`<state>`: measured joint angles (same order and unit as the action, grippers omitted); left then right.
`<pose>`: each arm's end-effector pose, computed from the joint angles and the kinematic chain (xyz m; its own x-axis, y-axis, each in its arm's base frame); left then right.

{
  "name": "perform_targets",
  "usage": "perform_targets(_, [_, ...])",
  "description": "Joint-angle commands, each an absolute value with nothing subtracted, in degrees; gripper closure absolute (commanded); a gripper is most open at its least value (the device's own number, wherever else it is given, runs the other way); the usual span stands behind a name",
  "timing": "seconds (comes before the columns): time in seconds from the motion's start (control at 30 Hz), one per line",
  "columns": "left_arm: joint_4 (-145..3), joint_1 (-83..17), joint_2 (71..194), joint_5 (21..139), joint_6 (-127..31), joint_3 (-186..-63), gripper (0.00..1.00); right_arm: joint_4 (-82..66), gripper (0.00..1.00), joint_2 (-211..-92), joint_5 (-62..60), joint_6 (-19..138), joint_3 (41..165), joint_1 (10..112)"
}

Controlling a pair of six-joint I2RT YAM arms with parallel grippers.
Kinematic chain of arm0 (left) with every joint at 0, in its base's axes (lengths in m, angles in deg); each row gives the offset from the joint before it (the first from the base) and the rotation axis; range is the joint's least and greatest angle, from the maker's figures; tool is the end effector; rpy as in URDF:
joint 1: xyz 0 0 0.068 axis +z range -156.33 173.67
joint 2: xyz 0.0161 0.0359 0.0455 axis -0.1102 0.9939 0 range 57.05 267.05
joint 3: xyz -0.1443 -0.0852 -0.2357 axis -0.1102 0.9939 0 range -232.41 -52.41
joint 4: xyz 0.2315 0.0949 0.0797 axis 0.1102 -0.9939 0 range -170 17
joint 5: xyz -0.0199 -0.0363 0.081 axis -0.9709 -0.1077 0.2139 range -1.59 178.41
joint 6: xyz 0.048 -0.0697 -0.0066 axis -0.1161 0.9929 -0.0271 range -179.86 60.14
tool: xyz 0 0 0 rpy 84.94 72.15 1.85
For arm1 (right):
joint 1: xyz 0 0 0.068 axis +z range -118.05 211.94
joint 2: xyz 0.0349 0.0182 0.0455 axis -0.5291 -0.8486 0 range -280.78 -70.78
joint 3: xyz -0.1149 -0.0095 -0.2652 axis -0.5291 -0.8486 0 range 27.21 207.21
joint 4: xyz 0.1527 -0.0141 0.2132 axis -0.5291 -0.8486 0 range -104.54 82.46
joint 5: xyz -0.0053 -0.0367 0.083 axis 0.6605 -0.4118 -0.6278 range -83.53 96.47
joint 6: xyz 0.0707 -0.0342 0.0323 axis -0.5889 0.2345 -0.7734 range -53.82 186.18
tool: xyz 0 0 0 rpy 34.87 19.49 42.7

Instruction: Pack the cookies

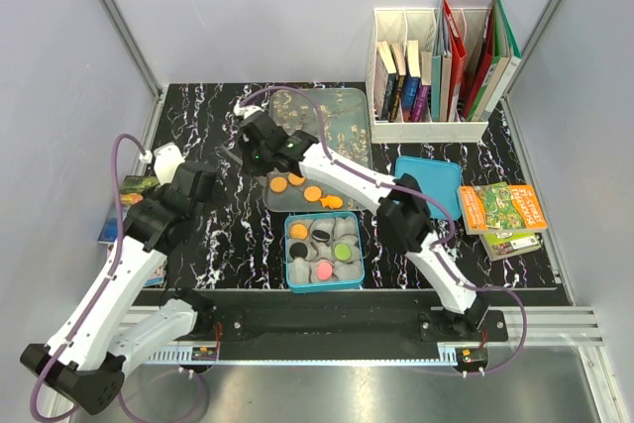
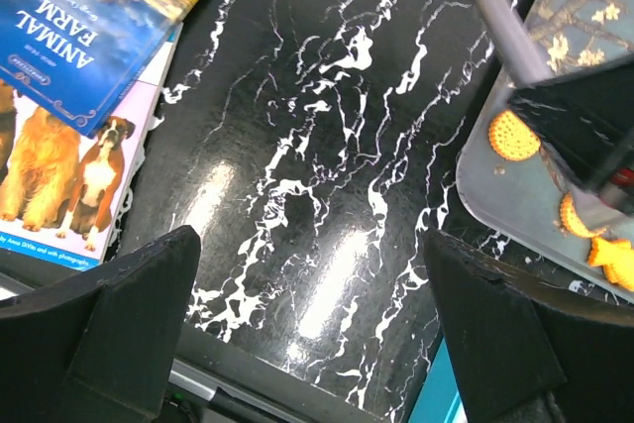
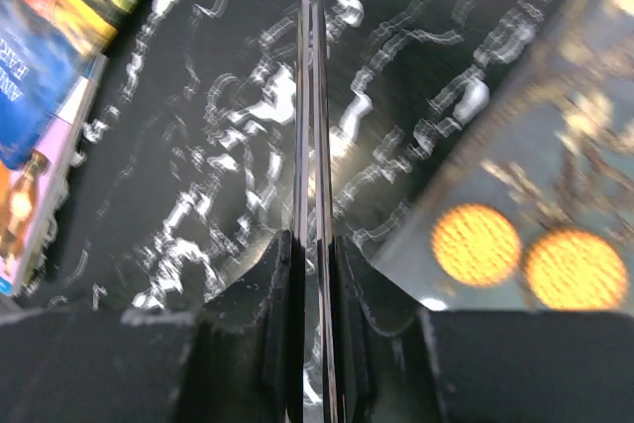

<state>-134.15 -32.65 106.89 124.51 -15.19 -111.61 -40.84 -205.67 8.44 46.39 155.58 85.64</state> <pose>0.1586 -0.0293 0.3219 -0.5230 -0.3750 -0.7654 -0.4725 0.8749 -0.1057 0.3478 0.4689 0.2490 -0.6242 -0.2779 -0.7302 -0.6147 0.7516 0.2394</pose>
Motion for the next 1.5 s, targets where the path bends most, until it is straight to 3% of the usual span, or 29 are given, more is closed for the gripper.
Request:
perform_targets(0.0, [-133.7, -32.3, 105.0, 127.3, -14.1, -110.8, 0.01, -45.3, 1.00, -213.8, 6.8, 47.3, 169.9, 87.8])
perform_targets(0.13, [-133.8, -32.3, 103.9, 126.9, -14.3, -110.2, 0.01, -48.6, 1.00, -220.0, 6.7, 47.7, 176.4, 89.4])
perform_targets(0.3, [-133.7, -32.3, 103.5, 126.0, -14.6, -109.7, 0.01, -48.9, 0.84, -222.6, 4.7, 47.4, 176.4, 90.3])
perform_targets(0.47, [-133.4, -32.3, 103.5, 125.2, -14.7, -108.5, 0.01, -49.1, 0.77, -222.7, 3.5, 47.2, 174.7, 90.3])
perform_targets(0.73, [-132.6, -32.3, 103.1, 123.7, -15.1, -107.4, 0.01, -49.3, 0.38, -222.6, -0.1, 47.6, 174.3, 90.5])
perform_targets(0.9, [-132.2, -32.3, 102.9, 123.3, -15.3, -107.0, 0.01, -49.7, 0.27, -222.5, -1.0, 47.8, 173.9, 90.5])
perform_targets(1.07, [-131.5, -32.3, 103.1, 122.7, -15.8, -106.6, 0.01, -50.2, 0.09, -222.3, -1.8, 48.0, 173.7, 90.6])
perform_targets(1.23, [-131.5, -32.3, 103.0, 122.9, -16.0, -106.7, 0.01, -50.0, 0.06, -219.1, 2.8, 48.4, 171.8, 90.6])
perform_targets(1.47, [-129.4, -32.3, 102.7, 122.4, -16.9, -108.0, 0.01, -48.8, 0.00, -202.0, 14.0, 50.4, 165.1, 89.3])
